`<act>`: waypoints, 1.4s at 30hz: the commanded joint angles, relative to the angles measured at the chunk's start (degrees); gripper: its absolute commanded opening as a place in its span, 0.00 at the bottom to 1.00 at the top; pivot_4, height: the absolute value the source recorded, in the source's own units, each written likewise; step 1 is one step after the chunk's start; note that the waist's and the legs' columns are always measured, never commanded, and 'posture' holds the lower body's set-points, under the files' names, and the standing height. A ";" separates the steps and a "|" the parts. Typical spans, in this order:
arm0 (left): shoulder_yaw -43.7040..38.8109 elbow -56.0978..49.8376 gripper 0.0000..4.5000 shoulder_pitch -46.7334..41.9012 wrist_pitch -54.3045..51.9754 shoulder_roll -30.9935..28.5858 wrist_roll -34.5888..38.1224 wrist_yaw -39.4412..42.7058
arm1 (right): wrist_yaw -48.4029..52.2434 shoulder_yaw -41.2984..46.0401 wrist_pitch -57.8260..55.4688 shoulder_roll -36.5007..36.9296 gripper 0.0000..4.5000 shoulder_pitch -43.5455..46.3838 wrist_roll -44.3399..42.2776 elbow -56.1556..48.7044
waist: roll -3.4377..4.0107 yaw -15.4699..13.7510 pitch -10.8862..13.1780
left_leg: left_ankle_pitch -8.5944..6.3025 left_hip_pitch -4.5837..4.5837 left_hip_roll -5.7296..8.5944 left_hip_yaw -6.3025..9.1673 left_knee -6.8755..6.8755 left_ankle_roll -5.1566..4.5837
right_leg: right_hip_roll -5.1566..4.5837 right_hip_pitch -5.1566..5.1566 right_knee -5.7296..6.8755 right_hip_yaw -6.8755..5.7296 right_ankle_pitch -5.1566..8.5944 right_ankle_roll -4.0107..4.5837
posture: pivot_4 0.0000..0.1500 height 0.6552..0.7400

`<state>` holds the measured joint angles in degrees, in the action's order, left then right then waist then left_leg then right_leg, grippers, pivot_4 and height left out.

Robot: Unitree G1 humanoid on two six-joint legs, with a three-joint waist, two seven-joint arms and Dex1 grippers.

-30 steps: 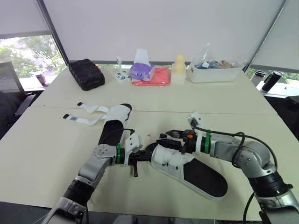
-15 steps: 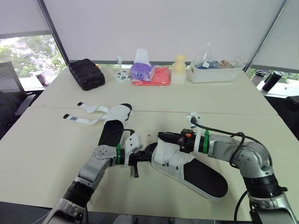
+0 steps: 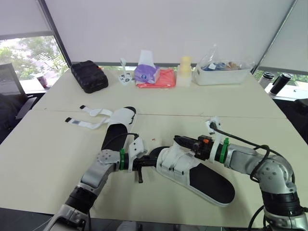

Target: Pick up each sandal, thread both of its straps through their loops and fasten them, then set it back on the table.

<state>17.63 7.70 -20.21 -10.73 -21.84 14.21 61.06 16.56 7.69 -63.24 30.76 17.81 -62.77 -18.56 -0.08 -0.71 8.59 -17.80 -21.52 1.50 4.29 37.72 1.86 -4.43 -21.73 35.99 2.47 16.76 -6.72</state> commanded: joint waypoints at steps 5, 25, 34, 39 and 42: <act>2.80 5.00 0.00 1.79 -2.15 -1.03 -4.31 -1.06 | -1.58 -1.24 1.30 1.57 0.01 -0.13 8.14 0.83 | 0.00 0.00 0.00 | 0.00 0.03 0.01 0.00 0.00 0.00 | 0.00 0.03 0.00 -0.01 0.00 0.00 | 1.00 1.00; 1.75 3.64 0.00 2.14 -2.73 -1.72 -3.41 -1.26 | 0.18 20.14 -2.58 4.24 0.99 -0.59 -5.65 -1.39 | 0.05 -0.06 0.05 | 0.00 0.07 0.03 0.08 -0.02 0.00 | 0.04 0.14 -0.09 -0.10 -0.01 -0.02 | 1.00 1.00; -4.74 -2.54 0.00 1.16 -7.77 -7.01 1.96 -0.13 | 1.81 23.23 -5.36 10.07 0.99 -29.95 -28.89 -13.94 | 0.15 1.82 0.21 | 0.06 0.08 -0.03 0.23 -0.54 -0.10 | 0.03 0.16 -0.46 -0.21 0.00 -0.01 | 1.00 1.00; -5.75 -8.21 0.00 1.67 -9.31 -11.01 3.53 2.14 | -2.06 16.09 -0.88 6.96 0.99 -32.14 -30.21 -14.28 | 0.13 1.85 0.26 | 0.11 0.13 -0.19 0.25 -0.54 -0.17 | 0.33 0.06 -0.46 -0.03 0.06 0.21 | 1.00 1.00; -7.18 -12.10 0.00 1.41 -11.42 -13.48 5.25 3.40 | -4.01 12.19 1.22 6.06 0.99 -31.16 -30.90 -14.21 | 0.16 1.42 0.30 | 0.12 -0.18 -0.19 0.25 -0.57 -0.16 | 0.34 -0.28 -0.40 -0.03 -0.04 0.06 | 1.00 1.00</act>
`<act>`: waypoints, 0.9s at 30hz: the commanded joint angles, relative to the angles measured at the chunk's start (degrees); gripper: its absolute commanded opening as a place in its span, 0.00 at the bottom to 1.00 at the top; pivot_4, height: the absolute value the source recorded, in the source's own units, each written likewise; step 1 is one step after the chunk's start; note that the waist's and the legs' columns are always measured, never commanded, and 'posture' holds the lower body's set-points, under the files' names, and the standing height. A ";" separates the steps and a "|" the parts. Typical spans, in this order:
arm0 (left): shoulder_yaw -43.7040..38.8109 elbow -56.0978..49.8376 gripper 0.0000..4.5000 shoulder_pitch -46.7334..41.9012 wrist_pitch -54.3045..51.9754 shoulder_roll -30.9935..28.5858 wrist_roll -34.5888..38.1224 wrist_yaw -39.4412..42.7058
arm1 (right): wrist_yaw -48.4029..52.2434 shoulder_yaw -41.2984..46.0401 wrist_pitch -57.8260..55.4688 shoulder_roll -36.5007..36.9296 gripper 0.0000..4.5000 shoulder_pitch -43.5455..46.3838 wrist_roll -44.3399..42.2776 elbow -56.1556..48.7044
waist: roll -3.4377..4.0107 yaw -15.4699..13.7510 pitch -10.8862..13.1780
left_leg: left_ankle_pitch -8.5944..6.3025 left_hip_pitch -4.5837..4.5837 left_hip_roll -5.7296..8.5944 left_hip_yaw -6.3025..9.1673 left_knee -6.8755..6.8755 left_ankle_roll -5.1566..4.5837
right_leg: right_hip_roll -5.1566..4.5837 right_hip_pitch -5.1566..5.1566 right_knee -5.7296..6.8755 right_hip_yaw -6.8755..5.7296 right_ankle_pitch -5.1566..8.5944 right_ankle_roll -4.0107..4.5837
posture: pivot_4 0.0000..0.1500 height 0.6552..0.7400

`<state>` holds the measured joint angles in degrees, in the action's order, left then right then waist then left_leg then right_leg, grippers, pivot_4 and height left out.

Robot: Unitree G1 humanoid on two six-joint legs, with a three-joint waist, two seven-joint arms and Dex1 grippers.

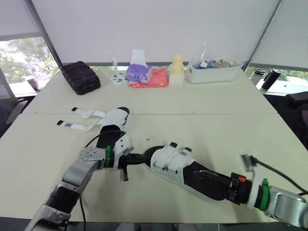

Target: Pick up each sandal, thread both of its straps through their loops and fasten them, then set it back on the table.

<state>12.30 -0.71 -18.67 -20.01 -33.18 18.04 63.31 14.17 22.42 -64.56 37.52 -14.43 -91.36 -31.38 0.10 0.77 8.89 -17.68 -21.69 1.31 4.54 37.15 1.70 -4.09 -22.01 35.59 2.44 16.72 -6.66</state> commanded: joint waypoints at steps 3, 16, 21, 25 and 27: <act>-4.22 -7.07 0.00 -1.27 -5.09 -5.05 3.78 2.02 | -3.82 -6.95 4.16 -2.26 0.99 3.46 -1.15 0.32 | -0.06 -0.17 0.03 | 0.17 -0.81 0.06 0.01 0.11 0.30 | -0.03 -0.88 0.33 0.00 -0.01 -0.01 | 1.00 1.00; -8.52 -19.80 0.00 -1.04 -17.53 -11.61 12.89 1.99 | -10.68 -17.19 9.83 -12.59 0.87 11.37 -3.98 7.15 | -0.35 0.12 0.50 | 0.23 -0.79 0.09 -0.01 0.09 0.38 | 0.04 -0.98 0.55 0.01 0.00 0.00 | 1.00 1.00; -8.13 -20.86 0.00 0.47 -17.15 -11.66 12.94 0.98 | -11.49 -17.30 11.66 -13.66 0.39 10.64 -3.79 6.51 | -0.36 -0.09 0.51 | 0.23 -0.80 0.10 -0.02 0.11 0.39 | 0.18 -0.98 0.55 0.01 0.00 0.00 | 1.00 1.00; -7.50 -21.21 0.00 0.75 -16.62 -11.65 12.72 0.79 | -13.04 -16.94 12.85 -13.59 0.01 10.88 -5.76 5.16 | -0.39 0.15 0.51 | 0.24 -0.78 0.08 -0.01 0.16 0.40 | 0.22 -0.94 0.56 0.02 -0.01 0.00 | 1.00 1.00; -7.41 -21.17 0.00 0.40 -16.39 -11.49 12.76 0.77 | -13.19 -16.07 14.12 -13.37 0.01 11.87 -6.68 3.58 | -0.39 0.29 0.51 | 0.24 -0.74 0.06 -0.02 0.19 0.40 | 0.25 -0.92 0.60 0.04 -0.02 0.00 | 1.00 1.00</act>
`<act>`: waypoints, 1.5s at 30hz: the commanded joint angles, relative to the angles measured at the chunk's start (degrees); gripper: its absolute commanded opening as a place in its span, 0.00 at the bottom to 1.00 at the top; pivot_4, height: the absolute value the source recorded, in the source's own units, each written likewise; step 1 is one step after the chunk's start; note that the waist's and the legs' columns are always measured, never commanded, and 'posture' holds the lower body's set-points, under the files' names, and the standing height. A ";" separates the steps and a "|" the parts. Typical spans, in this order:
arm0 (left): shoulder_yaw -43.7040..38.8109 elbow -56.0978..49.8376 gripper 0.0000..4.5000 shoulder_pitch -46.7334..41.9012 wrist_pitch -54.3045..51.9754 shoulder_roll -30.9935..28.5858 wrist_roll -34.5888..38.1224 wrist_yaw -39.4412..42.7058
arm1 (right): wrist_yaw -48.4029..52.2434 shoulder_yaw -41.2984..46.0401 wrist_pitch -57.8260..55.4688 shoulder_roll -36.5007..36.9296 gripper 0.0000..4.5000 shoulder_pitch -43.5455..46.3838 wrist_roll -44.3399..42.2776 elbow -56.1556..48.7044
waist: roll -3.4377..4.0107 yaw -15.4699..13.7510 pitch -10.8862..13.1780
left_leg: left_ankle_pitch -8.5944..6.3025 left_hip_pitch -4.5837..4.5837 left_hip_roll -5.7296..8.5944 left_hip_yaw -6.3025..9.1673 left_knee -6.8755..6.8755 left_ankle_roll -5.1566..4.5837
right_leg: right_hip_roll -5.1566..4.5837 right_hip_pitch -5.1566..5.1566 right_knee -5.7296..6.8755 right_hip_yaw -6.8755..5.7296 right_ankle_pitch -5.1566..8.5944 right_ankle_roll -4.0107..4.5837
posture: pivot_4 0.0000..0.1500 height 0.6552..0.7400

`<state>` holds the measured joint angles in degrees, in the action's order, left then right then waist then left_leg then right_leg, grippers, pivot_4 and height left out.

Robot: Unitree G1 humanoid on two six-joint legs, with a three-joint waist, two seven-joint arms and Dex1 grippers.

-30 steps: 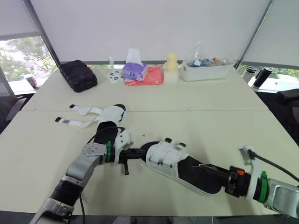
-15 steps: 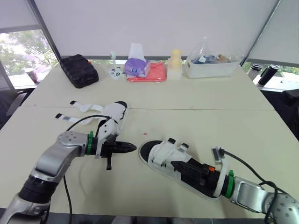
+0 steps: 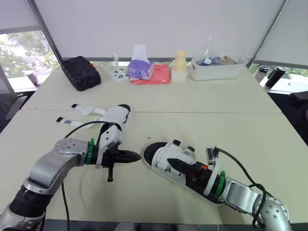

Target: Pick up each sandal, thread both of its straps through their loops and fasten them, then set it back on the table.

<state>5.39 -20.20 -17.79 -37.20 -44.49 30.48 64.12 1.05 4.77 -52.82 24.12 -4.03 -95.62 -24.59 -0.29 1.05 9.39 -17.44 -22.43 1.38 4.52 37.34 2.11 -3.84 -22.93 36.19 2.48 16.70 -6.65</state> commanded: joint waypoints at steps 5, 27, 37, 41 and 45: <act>0.14 2.11 0.00 -5.21 5.28 5.21 -2.94 -4.62 | -11.11 8.78 15.23 -3.78 0.01 14.06 -5.49 0.13 | 0.11 -0.11 0.17 | 0.03 0.02 -0.01 0.00 0.14 0.05 | 0.05 -0.02 0.17 0.02 -0.02 0.01 | 1.00 1.00; 2.19 6.42 0.00 -4.49 8.80 11.24 -7.52 -9.81 | -15.93 26.41 37.40 -7.19 0.41 46.07 29.09 59.00 | 0.21 1.01 0.24 | 0.05 0.03 -0.11 -0.77 0.76 0.05 | 0.17 -0.36 1.01 0.59 -0.11 0.02 | 1.00 1.00; 3.66 8.52 0.00 -3.71 10.89 11.47 -9.57 -9.22 | -18.68 27.14 30.37 -10.64 0.99 35.82 31.30 41.20 | 0.18 0.64 0.17 | 0.05 0.03 -0.09 -0.67 0.76 0.06 | 0.17 -0.34 1.04 0.57 -0.11 0.02 | 1.00 1.00; 1.01 7.40 0.00 -3.05 9.02 11.75 -6.96 -10.08 | -18.95 25.42 23.33 -12.08 0.99 20.39 25.66 17.40 | 0.19 -0.19 0.16 | 0.04 -0.01 -0.12 -0.58 0.71 0.04 | 0.19 -0.38 1.01 0.56 -0.10 0.04 | 1.00 1.00; -1.45 6.97 0.00 -1.65 7.65 13.14 -5.27 -12.57 | -19.22 25.09 20.27 -13.90 0.99 7.04 15.67 1.04 | 0.21 -0.01 0.15 | 0.04 -0.04 -0.12 -0.55 0.69 0.04 | 0.17 -0.40 1.00 0.55 -0.10 0.04 | 1.00 1.00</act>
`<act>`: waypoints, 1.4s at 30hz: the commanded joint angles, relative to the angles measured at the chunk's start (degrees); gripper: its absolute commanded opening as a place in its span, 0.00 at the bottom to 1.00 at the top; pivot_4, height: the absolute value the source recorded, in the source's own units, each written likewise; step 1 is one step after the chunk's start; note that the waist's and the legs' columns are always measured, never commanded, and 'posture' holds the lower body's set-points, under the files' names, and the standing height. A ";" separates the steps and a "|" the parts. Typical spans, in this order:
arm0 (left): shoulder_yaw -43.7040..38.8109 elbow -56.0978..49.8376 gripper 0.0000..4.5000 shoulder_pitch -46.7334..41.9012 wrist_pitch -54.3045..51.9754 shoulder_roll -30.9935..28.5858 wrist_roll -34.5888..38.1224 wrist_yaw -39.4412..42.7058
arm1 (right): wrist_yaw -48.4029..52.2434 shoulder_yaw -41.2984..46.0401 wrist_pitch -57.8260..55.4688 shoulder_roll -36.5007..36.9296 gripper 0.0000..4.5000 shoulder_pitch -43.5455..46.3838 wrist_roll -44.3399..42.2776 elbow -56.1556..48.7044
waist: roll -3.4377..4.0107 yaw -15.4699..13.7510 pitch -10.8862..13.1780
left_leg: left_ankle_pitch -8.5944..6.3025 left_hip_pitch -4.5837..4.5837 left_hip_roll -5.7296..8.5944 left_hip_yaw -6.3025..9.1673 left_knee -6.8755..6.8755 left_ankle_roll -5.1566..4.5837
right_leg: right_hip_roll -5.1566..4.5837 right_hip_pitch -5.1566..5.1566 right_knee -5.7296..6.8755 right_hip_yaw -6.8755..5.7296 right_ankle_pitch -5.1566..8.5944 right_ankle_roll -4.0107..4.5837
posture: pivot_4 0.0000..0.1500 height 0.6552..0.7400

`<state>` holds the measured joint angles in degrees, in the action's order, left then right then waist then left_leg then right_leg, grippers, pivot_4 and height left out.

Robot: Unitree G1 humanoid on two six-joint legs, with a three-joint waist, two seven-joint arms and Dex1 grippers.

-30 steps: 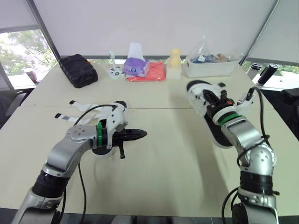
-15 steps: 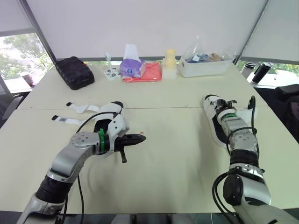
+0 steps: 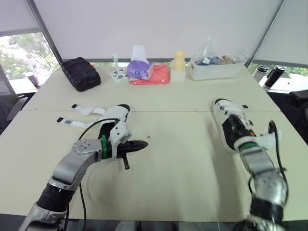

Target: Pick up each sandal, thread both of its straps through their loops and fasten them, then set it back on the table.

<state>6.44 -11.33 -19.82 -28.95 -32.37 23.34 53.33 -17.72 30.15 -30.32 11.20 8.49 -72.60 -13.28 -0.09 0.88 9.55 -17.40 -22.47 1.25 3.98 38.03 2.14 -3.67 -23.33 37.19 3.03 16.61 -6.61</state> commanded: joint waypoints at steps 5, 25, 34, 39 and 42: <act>-4.54 -1.41 0.00 0.01 -1.11 1.29 2.02 -4.16 | 13.11 -7.00 -10.88 10.03 0.99 -14.16 -12.69 -24.27 | 0.15 1.32 0.06 | 0.00 0.15 -0.03 -0.15 0.03 -0.01 | 0.02 0.03 0.15 0.06 -0.01 -0.02 | 1.00 1.00; -12.80 -5.95 0.00 15.57 33.40 -22.65 -37.24 -23.35 | 46.96 -32.52 -13.09 25.73 0.99 7.45 19.55 -11.72 | -0.12 -0.37 0.12 | 0.00 0.08 0.01 -0.11 0.05 0.00 | -0.01 0.06 -0.09 -0.01 0.00 -0.01 | 1.00 1.00; -4.66 6.96 0.00 4.31 36.87 -17.32 -50.24 -32.12 | 49.78 -31.35 -15.29 26.19 0.99 8.56 21.80 -14.84 | -0.14 -0.24 0.13 | -0.01 0.04 0.01 -0.10 0.05 -0.02 | 0.01 0.00 -0.01 -0.05 -0.01 -0.02 | 1.00 1.00; -1.20 15.76 0.00 -3.41 38.76 -13.51 -54.35 -36.80 | 47.67 -29.46 -17.30 25.59 0.99 6.93 20.68 -18.58 | -0.18 -0.04 0.11 | -0.01 0.04 0.01 -0.12 0.06 -0.02 | 0.03 -0.03 0.06 -0.05 -0.01 -0.03 | 1.00 1.00; 1.30 20.48 0.00 -7.07 41.23 -11.65 -55.14 -37.48 | 46.14 -28.82 -17.92 24.74 0.99 6.48 20.51 -19.45 | -0.19 -0.08 0.11 | -0.01 0.04 0.02 -0.13 0.08 -0.02 | 0.03 -0.04 0.09 -0.05 -0.01 -0.03 | 1.00 1.00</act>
<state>7.06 7.87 -25.19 10.62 -44.34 -30.98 17.15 29.24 -0.48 -48.25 36.61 14.79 -50.95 -30.39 -0.28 0.79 9.66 -17.41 -22.43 1.27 3.84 38.11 2.12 -3.64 -23.37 37.28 2.98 16.59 -6.64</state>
